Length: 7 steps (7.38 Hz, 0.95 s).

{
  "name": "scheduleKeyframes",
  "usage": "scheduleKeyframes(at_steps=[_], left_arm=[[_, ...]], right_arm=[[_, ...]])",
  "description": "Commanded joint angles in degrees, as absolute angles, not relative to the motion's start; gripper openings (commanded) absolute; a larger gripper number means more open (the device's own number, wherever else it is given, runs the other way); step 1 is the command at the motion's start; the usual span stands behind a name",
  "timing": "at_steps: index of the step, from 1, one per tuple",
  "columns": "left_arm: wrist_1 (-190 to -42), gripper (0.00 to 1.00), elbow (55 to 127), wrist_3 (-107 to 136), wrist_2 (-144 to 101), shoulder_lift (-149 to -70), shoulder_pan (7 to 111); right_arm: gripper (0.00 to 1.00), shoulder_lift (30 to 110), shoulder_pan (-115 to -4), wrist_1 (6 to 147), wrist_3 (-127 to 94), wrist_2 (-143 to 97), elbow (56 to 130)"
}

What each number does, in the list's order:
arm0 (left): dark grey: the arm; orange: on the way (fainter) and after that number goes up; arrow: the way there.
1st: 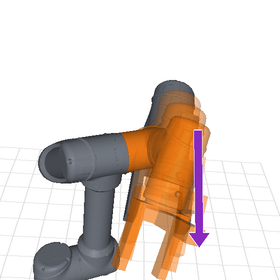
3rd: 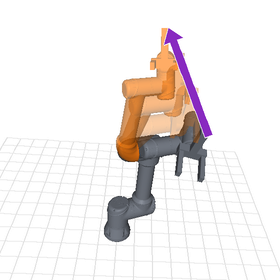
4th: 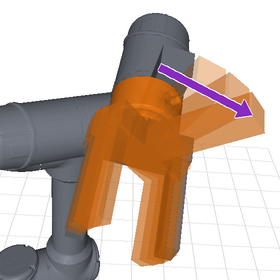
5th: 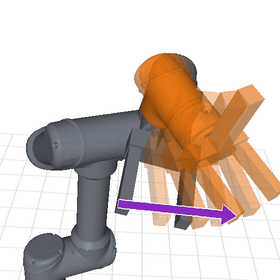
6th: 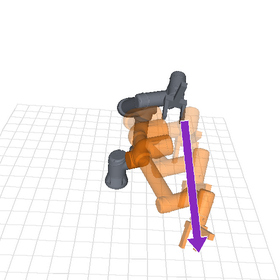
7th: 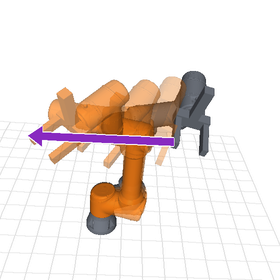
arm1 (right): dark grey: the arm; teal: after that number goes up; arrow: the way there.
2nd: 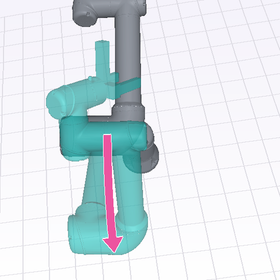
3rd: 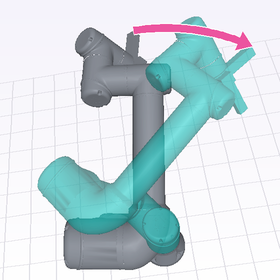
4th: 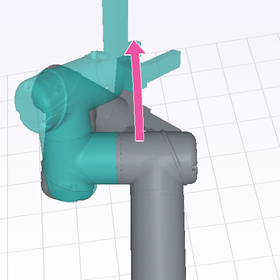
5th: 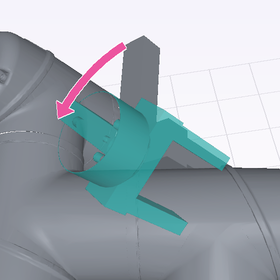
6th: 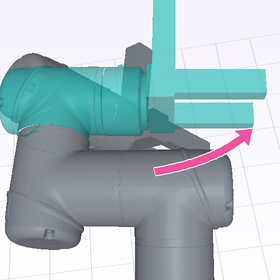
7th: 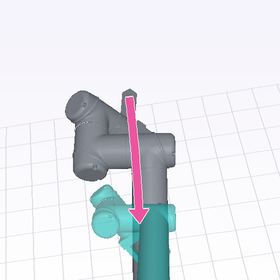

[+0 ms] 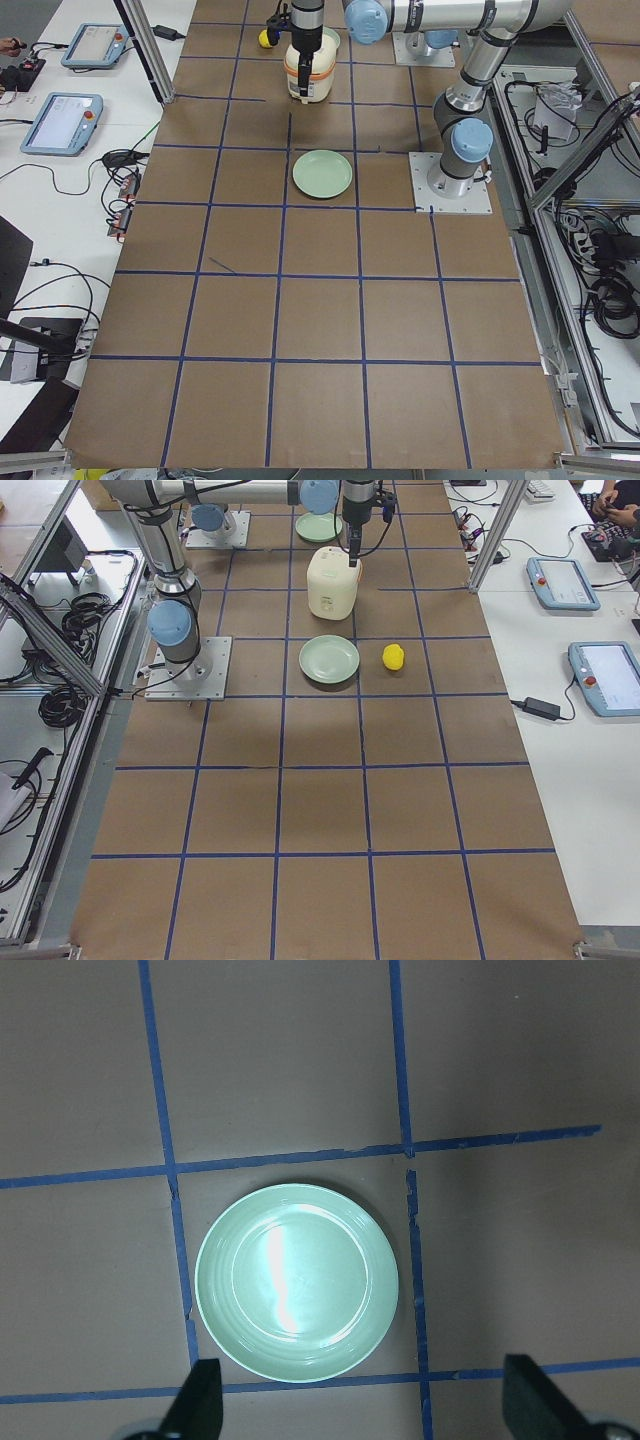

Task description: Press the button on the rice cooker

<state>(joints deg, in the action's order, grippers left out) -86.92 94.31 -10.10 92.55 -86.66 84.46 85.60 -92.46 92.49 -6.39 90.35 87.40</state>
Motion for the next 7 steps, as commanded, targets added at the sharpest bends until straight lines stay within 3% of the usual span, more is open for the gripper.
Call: scheduleKeyframes(at_steps=[1,7], left_arm=[[-86.9,1.00,94.3,-10.1,92.5,-86.6,84.5],[-86.9,1.00,94.3,-10.1,92.5,-86.7,84.5]], right_arm=[[1.00,85.6,-92.5,92.7,-6.4,90.4,87.7],[1.00,85.9,-94.4,93.0,-7.3,86.8,88.1]])
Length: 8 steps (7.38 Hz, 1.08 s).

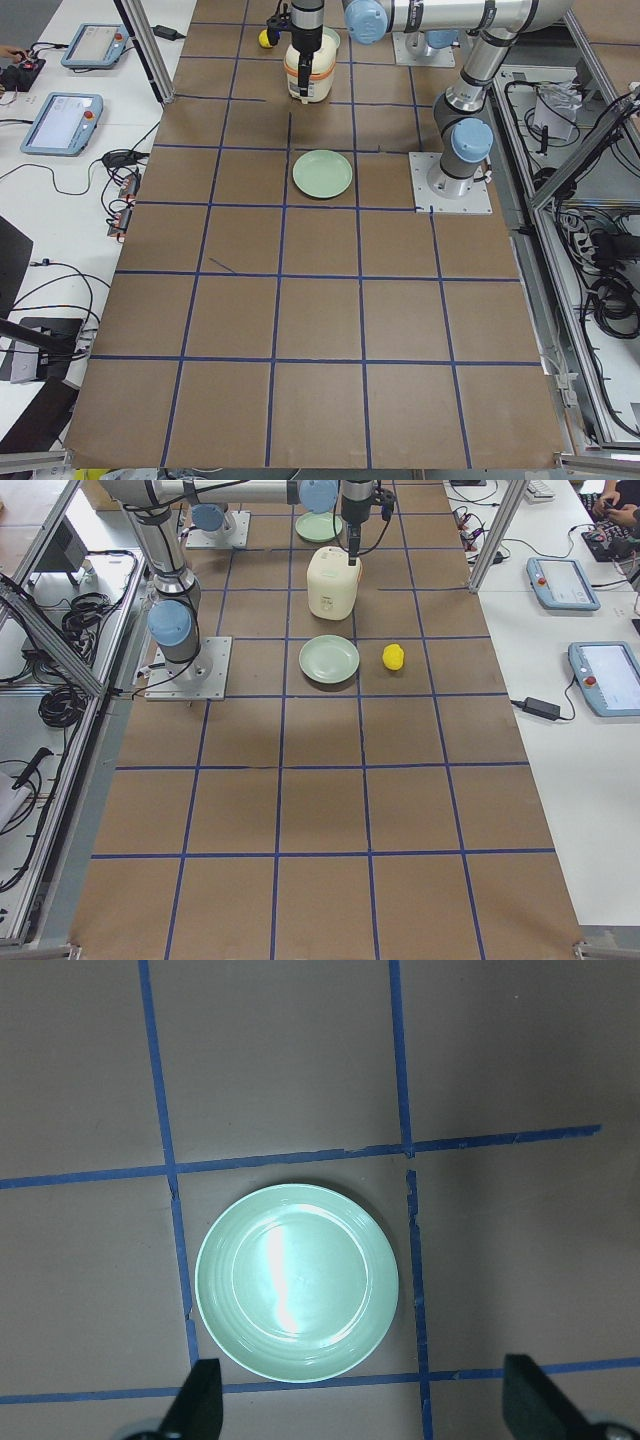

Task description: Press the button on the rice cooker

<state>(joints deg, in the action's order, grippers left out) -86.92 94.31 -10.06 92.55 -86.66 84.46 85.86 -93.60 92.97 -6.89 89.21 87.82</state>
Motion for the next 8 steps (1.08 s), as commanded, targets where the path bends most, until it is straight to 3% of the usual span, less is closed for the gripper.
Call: scheduleKeyframes(at_steps=[1,2,3,4,5,6,8], left_arm=[[-86.9,1.00,94.3,-10.0,92.5,-86.6,84.5],[-86.9,1.00,94.3,-10.0,92.5,-86.7,84.5],[-86.9,1.00,94.3,-10.0,92.5,-86.7,84.5],[-86.9,1.00,94.3,-10.1,92.5,-86.7,84.5],[-86.9,1.00,94.3,-10.0,92.5,-86.7,84.5],[-86.9,1.00,94.3,-10.0,92.5,-86.7,84.5],[-86.9,1.00,94.3,-10.0,92.5,-86.6,84.5]], right_arm=[[1.00,86.0,-94.6,93.0,-9.4,83.8,89.4],[0.99,87.4,-94.8,93.2,-11.4,82.4,91.3],[0.88,88.1,-94.9,95.2,-11.4,82.3,93.0],[0.50,88.2,-95.1,96.6,-11.7,82.2,93.2],[0.23,88.4,-96.5,95.9,-11.8,82.4,94.2],[0.12,88.4,-98.0,96.1,-11.8,82.2,95.8],[0.07,87.7,-98.2,96.9,-11.7,82.4,96.4]])
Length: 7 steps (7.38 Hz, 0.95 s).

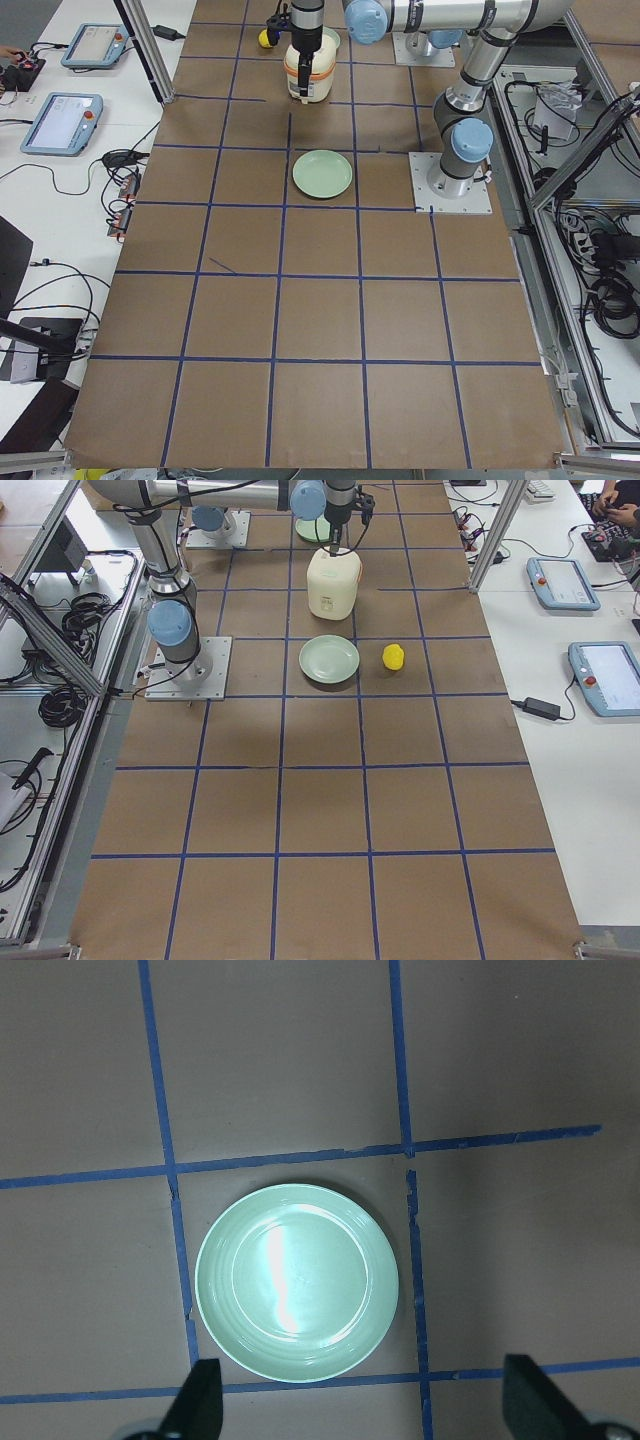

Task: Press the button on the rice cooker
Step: 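Move the right gripper down onto the rice cooker's green lid button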

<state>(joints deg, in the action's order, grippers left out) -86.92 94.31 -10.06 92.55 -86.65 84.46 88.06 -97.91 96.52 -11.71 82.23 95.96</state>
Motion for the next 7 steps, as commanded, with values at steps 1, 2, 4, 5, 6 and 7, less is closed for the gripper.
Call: scheduleKeyframes(at_steps=[1,2,4,5,6,7], left_arm=[[-86.9,1.00,94.3,-10.0,92.5,-86.7,84.5],[-86.9,1.00,94.3,-10.0,92.5,-86.7,84.5],[-86.9,1.00,94.3,-10.1,92.5,-86.7,84.5],[-86.9,1.00,94.3,-10.0,92.5,-86.7,84.5],[-86.9,1.00,94.3,-10.0,92.5,-86.7,84.5],[-86.9,1.00,94.3,-10.0,92.5,-86.7,84.5]], right_arm=[[0.07,87.4,-98.3,96.9,-11.6,82.4,96.9],[0.07,87.3,-98.3,97.0,-11.6,82.4,97.5],[0.07,87.3,-98.3,100.2,-11.2,82.4,100.0],[0.08,87.2,-98.3,103.1,-11.1,82.4,101.6],[0.08,86.5,-98.3,105.5,-11.0,82.4,102.6],[0.08,85.6,-98.3,107.0,-11.1,82.4,102.7]])
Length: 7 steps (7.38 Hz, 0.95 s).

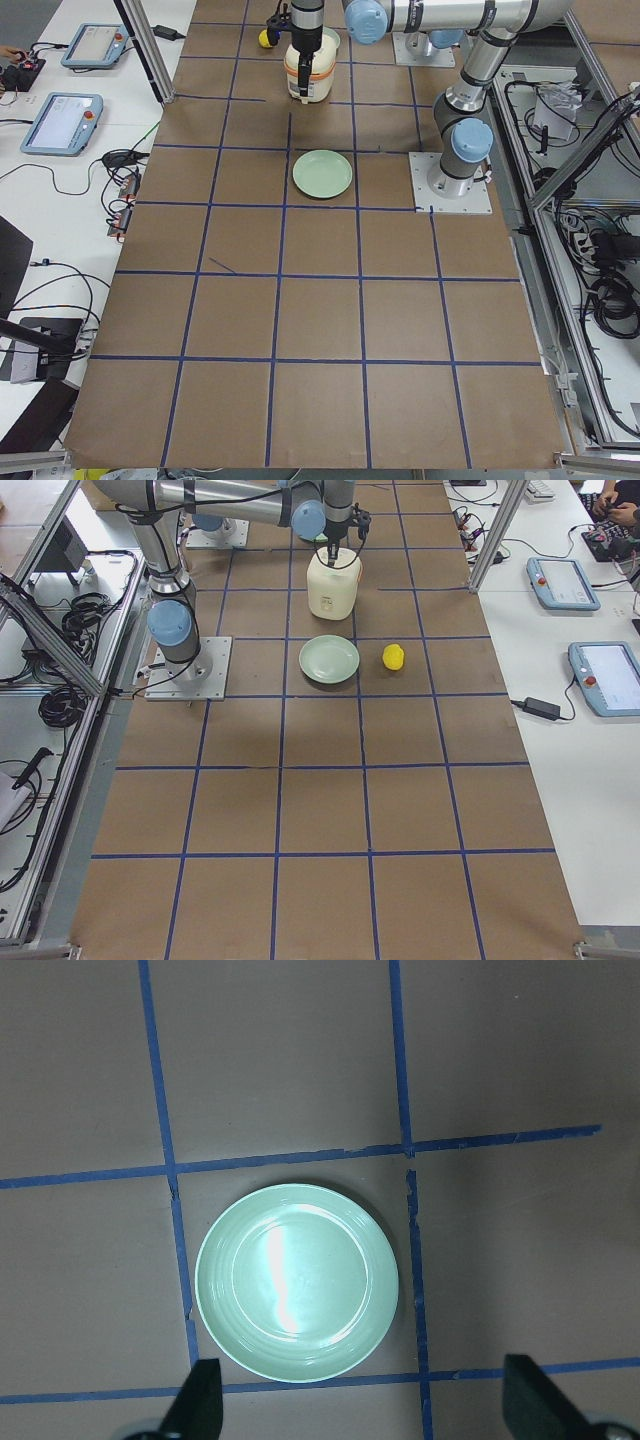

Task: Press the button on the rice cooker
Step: 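Move the right gripper down onto the rice cooker's green lid button, then press down on the green button with the right gripper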

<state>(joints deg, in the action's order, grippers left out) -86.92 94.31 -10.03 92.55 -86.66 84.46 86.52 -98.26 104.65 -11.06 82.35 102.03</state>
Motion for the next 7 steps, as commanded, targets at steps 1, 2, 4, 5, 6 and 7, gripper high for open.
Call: scheduleKeyframes(at_steps=[1,2,4,5,6,7], left_arm=[[-86.9,1.00,94.3,-10.0,92.5,-86.7,84.5],[-86.9,1.00,94.3,-10.0,92.5,-86.6,84.5],[-86.9,1.00,94.3,-10.1,92.5,-86.6,84.5],[-86.9,1.00,94.3,-10.0,92.5,-86.7,84.5],[-86.9,1.00,94.3,-10.1,92.5,-86.7,84.5],[-86.9,1.00,94.3,-10.1,92.5,-86.7,84.5]], right_arm=[[0.08,85.1,-98.3,107.1,-11.1,82.3,102.7],[0.08,85.1,-98.2,107.1,-11.1,82.3,102.7],[0.08,85.0,-98.2,107.1,-11.1,82.4,102.8],[0.08,85.1,-98.2,107.0,-11.2,82.4,103.3],[0.08,85.3,-98.2,107.0,-11.2,82.4,103.9],[0.08,85.4,-98.2,107.1,-11.2,82.4,104.1]])
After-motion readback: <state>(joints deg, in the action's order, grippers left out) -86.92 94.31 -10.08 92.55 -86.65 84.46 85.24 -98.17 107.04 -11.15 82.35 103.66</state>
